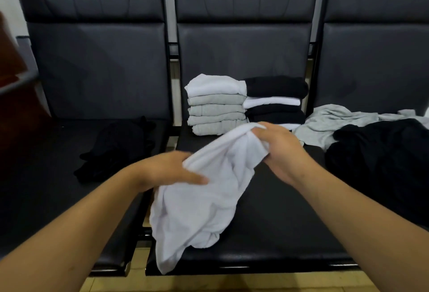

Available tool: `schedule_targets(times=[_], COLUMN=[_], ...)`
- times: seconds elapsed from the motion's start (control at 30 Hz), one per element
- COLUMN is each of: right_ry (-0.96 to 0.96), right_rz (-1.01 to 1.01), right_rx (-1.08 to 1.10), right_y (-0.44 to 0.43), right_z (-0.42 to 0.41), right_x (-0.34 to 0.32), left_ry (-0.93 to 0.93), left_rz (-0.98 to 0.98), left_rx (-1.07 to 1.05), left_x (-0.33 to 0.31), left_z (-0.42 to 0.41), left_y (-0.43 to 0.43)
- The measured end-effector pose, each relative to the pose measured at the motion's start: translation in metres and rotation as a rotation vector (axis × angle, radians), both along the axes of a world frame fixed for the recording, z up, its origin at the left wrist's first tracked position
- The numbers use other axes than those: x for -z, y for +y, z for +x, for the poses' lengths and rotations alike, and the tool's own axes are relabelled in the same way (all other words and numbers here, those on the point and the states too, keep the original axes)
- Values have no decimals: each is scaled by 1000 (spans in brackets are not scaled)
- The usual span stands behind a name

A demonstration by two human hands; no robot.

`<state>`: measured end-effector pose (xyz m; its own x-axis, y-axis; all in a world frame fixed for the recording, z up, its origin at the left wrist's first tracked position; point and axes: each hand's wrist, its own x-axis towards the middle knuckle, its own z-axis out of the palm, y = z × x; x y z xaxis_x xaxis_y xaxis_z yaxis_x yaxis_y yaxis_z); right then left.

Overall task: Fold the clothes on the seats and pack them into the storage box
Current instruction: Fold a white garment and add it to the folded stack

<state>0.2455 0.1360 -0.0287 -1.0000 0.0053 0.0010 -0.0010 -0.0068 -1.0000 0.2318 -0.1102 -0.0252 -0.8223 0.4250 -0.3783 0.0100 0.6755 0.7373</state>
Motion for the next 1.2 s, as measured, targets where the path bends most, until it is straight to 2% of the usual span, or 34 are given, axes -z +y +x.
schedule_targets(times=[0.07,0.23,0.3,0.37,0.43,0.53,0.67,0.73,0.83,0.93,1.0,1.07,1.2], right_ry=[15,-27,-4,49,69,103,221,289,374,426,436,421,306], right_rz=[43,9,102,203,273,339,408,412,532,497,386,308,75], right_rx=[91,210,268,330,388,465,510,531,512,517,492,445,300], right_y=[4,17,24,29,36,51,62,67,72,78,82,87,93], right_z=[-2,-4,-3,-3,-4,-10,-14,-21,-33,-38,-37,-33,-24], right_x=[-5,-11,-15,-19,-21,-25,-39,-59,-96,-140,-160,-173,-182], left_ry=[-163,-294,-361,-347,-232,93,305,490,758,913,919,869,431], left_rz=[-51,238,293,269,253,265,460,363,128,-21,-105,-110,311], left_rx=[81,-5,-28,-2,-37,-189,-424,-425,-310,-346,-403,-408,-255], left_x=[2,9,14,15,12,-4,-39,-62,-99,-141,-164,-178,-183], left_z=[-3,-8,-11,-13,-15,-19,-23,-29,-42,-49,-52,-52,-43], left_y=[-9,-20,-27,-33,-36,-35,-25,-23,-21,-18,-18,-18,-25])
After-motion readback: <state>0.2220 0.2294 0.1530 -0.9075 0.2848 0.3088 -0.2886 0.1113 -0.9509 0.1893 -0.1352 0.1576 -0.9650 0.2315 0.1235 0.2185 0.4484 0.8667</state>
